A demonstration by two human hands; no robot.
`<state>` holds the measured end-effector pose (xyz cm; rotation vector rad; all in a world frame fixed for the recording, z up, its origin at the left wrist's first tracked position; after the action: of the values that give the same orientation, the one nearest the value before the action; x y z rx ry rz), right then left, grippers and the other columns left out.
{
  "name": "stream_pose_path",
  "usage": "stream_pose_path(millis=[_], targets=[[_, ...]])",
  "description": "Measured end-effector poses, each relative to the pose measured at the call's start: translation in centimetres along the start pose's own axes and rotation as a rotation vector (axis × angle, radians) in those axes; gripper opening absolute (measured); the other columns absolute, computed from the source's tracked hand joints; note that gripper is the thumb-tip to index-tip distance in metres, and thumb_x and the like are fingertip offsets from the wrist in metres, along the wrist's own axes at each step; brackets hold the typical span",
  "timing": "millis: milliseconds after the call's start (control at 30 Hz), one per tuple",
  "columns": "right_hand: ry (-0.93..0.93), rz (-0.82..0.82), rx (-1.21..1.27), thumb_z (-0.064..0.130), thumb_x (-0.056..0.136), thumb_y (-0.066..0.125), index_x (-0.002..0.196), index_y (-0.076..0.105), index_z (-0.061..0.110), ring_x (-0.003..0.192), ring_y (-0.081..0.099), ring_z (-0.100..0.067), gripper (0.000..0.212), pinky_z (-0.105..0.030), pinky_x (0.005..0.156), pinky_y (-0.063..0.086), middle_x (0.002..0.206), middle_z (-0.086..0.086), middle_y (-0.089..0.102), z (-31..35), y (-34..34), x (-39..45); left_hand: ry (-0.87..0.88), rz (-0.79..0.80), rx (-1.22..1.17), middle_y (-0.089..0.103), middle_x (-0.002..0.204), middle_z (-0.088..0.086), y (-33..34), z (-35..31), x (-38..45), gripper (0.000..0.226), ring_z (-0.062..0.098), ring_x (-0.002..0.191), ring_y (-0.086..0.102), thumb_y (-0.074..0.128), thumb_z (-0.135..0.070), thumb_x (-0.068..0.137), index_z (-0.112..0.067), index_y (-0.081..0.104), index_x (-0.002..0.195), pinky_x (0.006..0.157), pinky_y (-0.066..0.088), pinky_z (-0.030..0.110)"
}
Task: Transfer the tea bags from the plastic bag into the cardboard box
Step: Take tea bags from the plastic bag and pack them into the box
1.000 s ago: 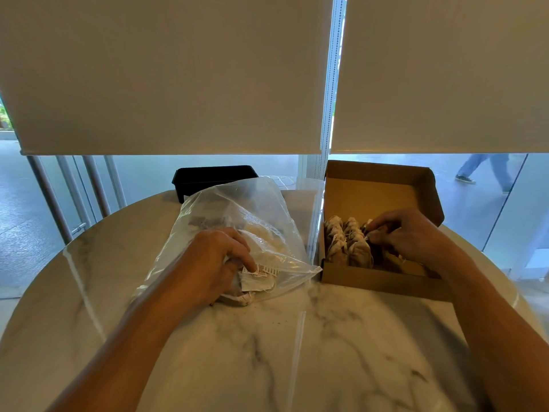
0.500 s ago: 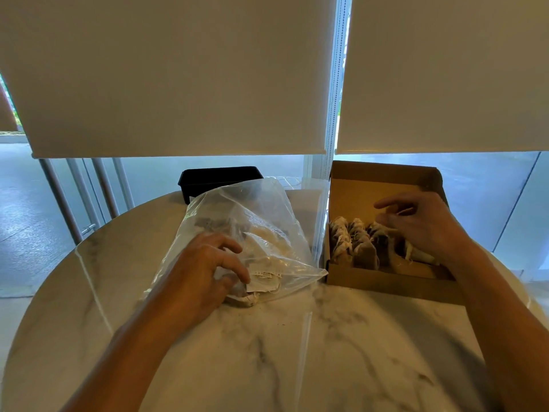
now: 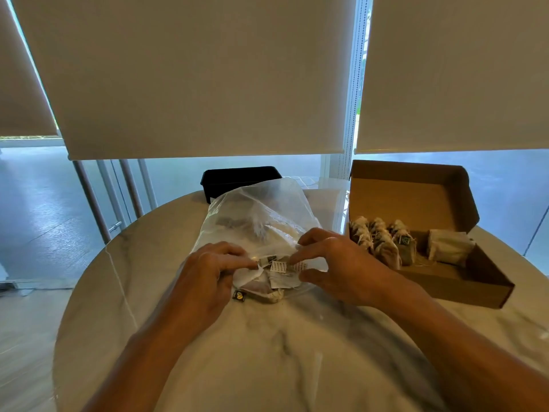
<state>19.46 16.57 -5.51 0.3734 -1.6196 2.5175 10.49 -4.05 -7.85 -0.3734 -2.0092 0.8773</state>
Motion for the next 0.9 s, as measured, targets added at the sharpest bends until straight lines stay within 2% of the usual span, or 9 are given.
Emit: stream_pose_path(millis=[67, 133, 200, 300, 467, 600, 700, 833, 900], targets=[[0.023, -0.003, -0.007, 0.021, 0.084, 0.069, 0.127, 0.057, 0.035, 0.114, 0.043, -0.004, 0.046, -0.016, 0.090, 0.041, 0.134, 0.013, 0.046, 0.0, 0.0, 0.1, -0.013, 0.010, 0.003, 0.057, 0.104, -0.022, 0.1, 0.0, 0.0, 0.034, 0.008, 0.099, 0.056, 0.070, -0.006, 0.081, -0.031, 0.072, 0.104, 0.084, 0.046, 0.026], [0.029, 0.004, -0.048, 0.021, 0.084, 0.070, 0.135, 0.047, 0.037, 0.121, 0.043, -0.008, 0.059, -0.013, 0.087, 0.039, 0.140, 0.014, 0.041, -0.1, 0.2, 0.2, -0.027, 0.055, 0.009, 0.050, 0.112, -0.026, 0.0, -0.2, -0.1, 0.037, 0.003, 0.108, 0.045, 0.072, -0.038, 0.076, -0.037, 0.066, 0.113, 0.091, 0.041, 0.026], [0.008, 0.003, -0.090, 0.024, 0.083, 0.071, 0.140, 0.038, 0.040, 0.125, 0.041, -0.010, 0.068, -0.012, 0.085, 0.039, 0.141, 0.015, 0.037, -0.2, 0.4, 0.3, -0.028, 0.090, 0.031, 0.043, 0.120, -0.026, 0.0, -0.5, -0.2, 0.048, 0.001, 0.116, 0.034, 0.055, -0.067, 0.067, -0.044, 0.066, 0.108, 0.095, 0.032, 0.026], [-0.006, 0.000, -0.110, 0.029, 0.081, 0.073, 0.143, 0.030, 0.043, 0.128, 0.038, -0.011, 0.077, -0.015, 0.088, 0.042, 0.143, 0.016, 0.033, -0.2, 0.6, 0.4, -0.014, 0.126, 0.077, 0.043, 0.133, -0.016, 0.4, -0.9, -0.3, 0.043, 0.008, 0.125, 0.024, 0.052, -0.068, 0.064, -0.046, 0.071, 0.095, 0.097, 0.022, 0.029], [-0.021, 0.008, -0.110, 0.030, 0.080, 0.074, 0.144, 0.029, 0.042, 0.128, 0.038, -0.012, 0.079, -0.022, 0.093, 0.044, 0.143, 0.016, 0.032, -0.3, 0.7, 0.4, -0.076, 0.260, 0.149, 0.023, 0.147, -0.014, 0.2, -1.6, -0.6, 0.030, 0.002, 0.127, 0.002, 0.064, -0.054, 0.079, -0.043, 0.068, 0.107, 0.104, 0.011, 0.025], [-0.020, 0.009, -0.076, 0.030, 0.080, 0.073, 0.142, 0.032, 0.044, 0.123, 0.040, -0.009, 0.076, -0.019, 0.092, 0.041, 0.141, 0.017, 0.034, -0.6, 0.7, 0.5, -0.058, 0.219, 0.115, 0.032, 0.142, -0.015, 0.4, -1.4, -0.5, 0.029, 0.004, 0.128, 0.010, 0.062, -0.061, 0.075, -0.042, 0.072, 0.094, 0.099, 0.012, 0.023], [-0.003, 0.010, 0.032, 0.028, 0.079, 0.075, 0.135, 0.045, 0.041, 0.118, 0.042, -0.006, 0.065, -0.015, 0.090, 0.041, 0.134, 0.016, 0.039, -0.7, 0.5, 0.3, -0.085, 0.072, -0.026, 0.038, 0.132, -0.023, 0.5, -0.9, -0.2, 0.029, 0.004, 0.129, 0.024, 0.064, -0.064, 0.071, -0.040, 0.073, 0.084, 0.102, 0.022, 0.028], [-0.001, -0.054, 0.202, 0.035, 0.074, 0.077, 0.112, 0.060, 0.046, 0.109, 0.044, 0.001, 0.044, -0.014, 0.089, 0.041, 0.120, 0.023, 0.041, -0.4, -0.4, -0.1, -0.147, -0.049, -0.242, 0.050, 0.121, -0.031, -0.3, -1.6, 1.0, 0.037, -0.008, 0.115, 0.043, 0.060, -0.069, 0.069, -0.037, 0.071, 0.083, 0.084, 0.031, 0.004], [0.001, -0.093, 0.278, 0.043, 0.069, 0.078, 0.104, 0.054, 0.054, 0.108, 0.042, 0.011, 0.044, -0.009, 0.085, 0.036, 0.116, 0.032, 0.040, 0.2, -0.7, -0.2, -0.129, -0.059, -0.379, 0.062, 0.109, -0.026, -0.8, -2.3, 1.9, 0.038, -0.002, 0.104, 0.056, 0.055, -0.063, 0.069, -0.034, 0.072, 0.086, 0.079, 0.040, 0.005]])
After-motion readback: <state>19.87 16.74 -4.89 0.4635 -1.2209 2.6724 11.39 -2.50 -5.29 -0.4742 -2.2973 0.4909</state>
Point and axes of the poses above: each hand's wrist, its own x-axis towards the middle knuckle, its own y-axis out of the palm, z = x × y, the point moved 1 cm from there along x, towards the middle knuckle
